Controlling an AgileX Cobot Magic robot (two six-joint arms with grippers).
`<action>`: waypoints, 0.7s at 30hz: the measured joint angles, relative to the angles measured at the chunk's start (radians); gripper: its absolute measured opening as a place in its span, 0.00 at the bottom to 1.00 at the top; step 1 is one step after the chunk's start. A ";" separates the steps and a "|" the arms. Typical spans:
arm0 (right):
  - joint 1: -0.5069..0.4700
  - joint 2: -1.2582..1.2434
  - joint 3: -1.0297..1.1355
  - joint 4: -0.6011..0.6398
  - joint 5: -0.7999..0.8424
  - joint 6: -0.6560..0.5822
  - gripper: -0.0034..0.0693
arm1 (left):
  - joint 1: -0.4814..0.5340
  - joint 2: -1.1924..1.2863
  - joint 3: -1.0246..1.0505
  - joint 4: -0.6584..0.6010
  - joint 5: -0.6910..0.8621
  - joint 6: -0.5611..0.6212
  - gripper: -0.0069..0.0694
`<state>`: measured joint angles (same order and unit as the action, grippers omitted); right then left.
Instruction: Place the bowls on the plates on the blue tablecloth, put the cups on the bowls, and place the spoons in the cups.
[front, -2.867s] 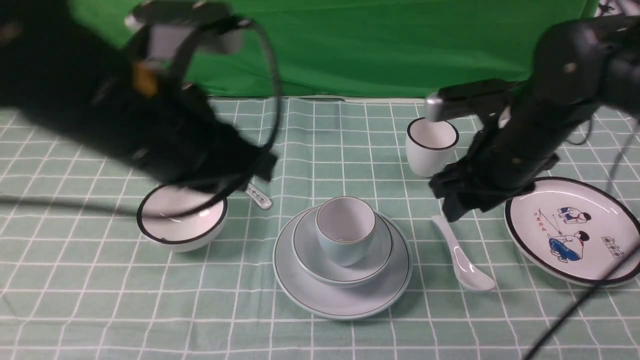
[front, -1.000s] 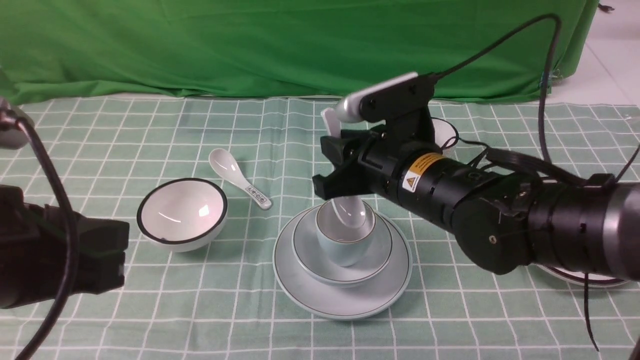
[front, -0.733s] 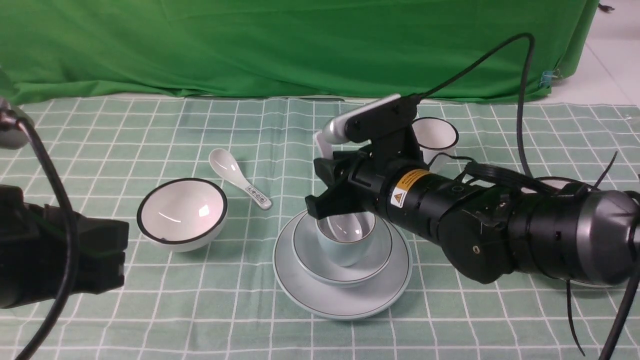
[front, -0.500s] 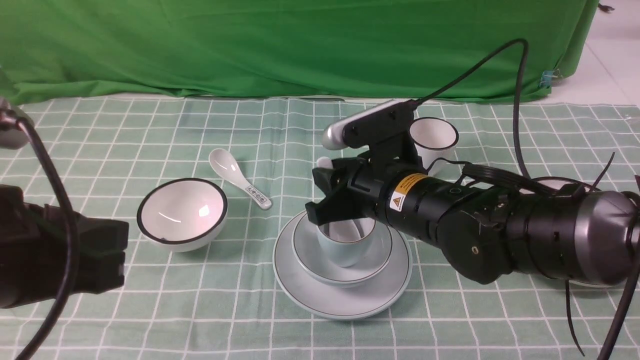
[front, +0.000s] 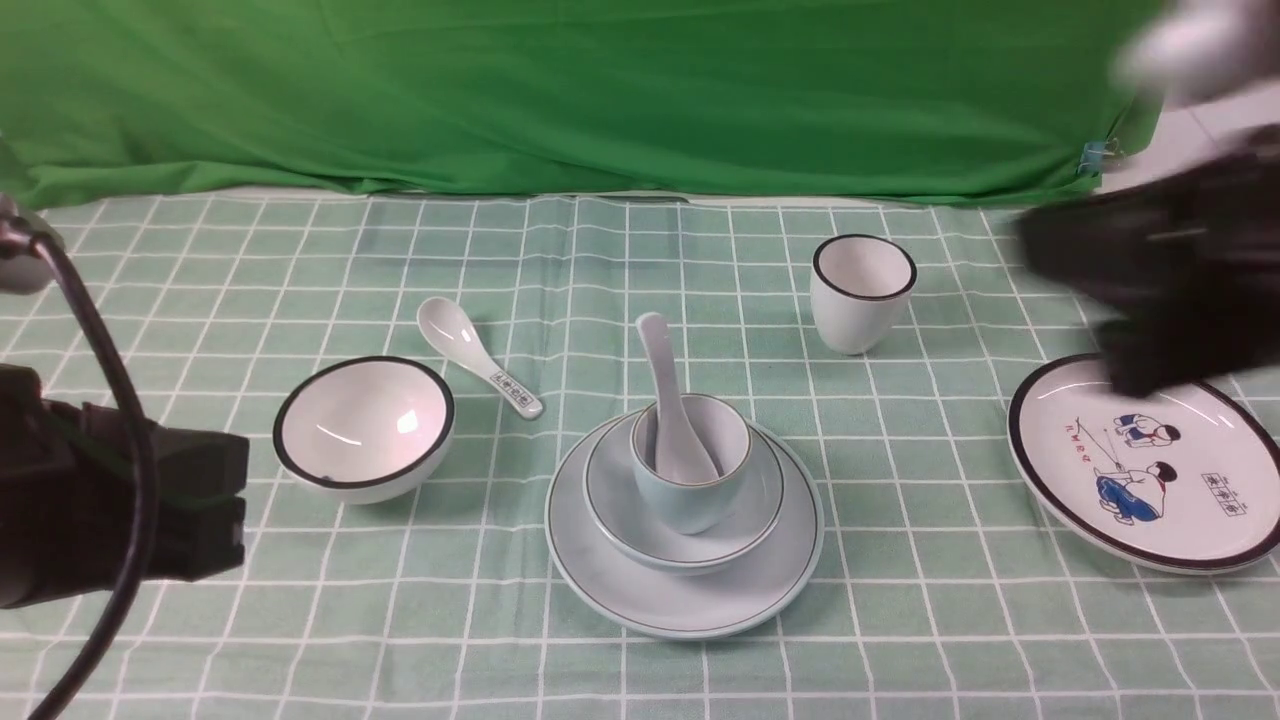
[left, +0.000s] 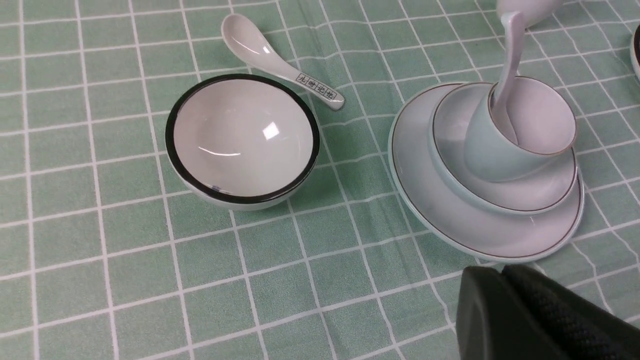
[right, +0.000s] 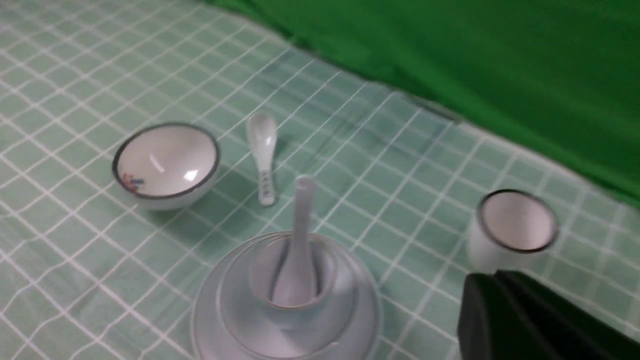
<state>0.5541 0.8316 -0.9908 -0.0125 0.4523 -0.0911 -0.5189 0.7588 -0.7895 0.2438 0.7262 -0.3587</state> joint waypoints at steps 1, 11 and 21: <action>-0.003 -0.015 0.006 -0.005 0.009 0.006 0.08 | 0.000 0.000 0.000 0.001 -0.003 0.000 0.10; -0.051 -0.635 0.385 -0.090 -0.046 0.141 0.08 | 0.000 0.001 0.004 0.008 -0.063 0.012 0.10; -0.051 -0.787 0.532 -0.090 -0.173 0.188 0.09 | 0.000 -0.181 0.132 -0.079 -0.047 0.094 0.10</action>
<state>0.5031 0.0448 -0.4588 -0.1026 0.2797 0.0968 -0.5189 0.5781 -0.6572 0.1649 0.6789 -0.2651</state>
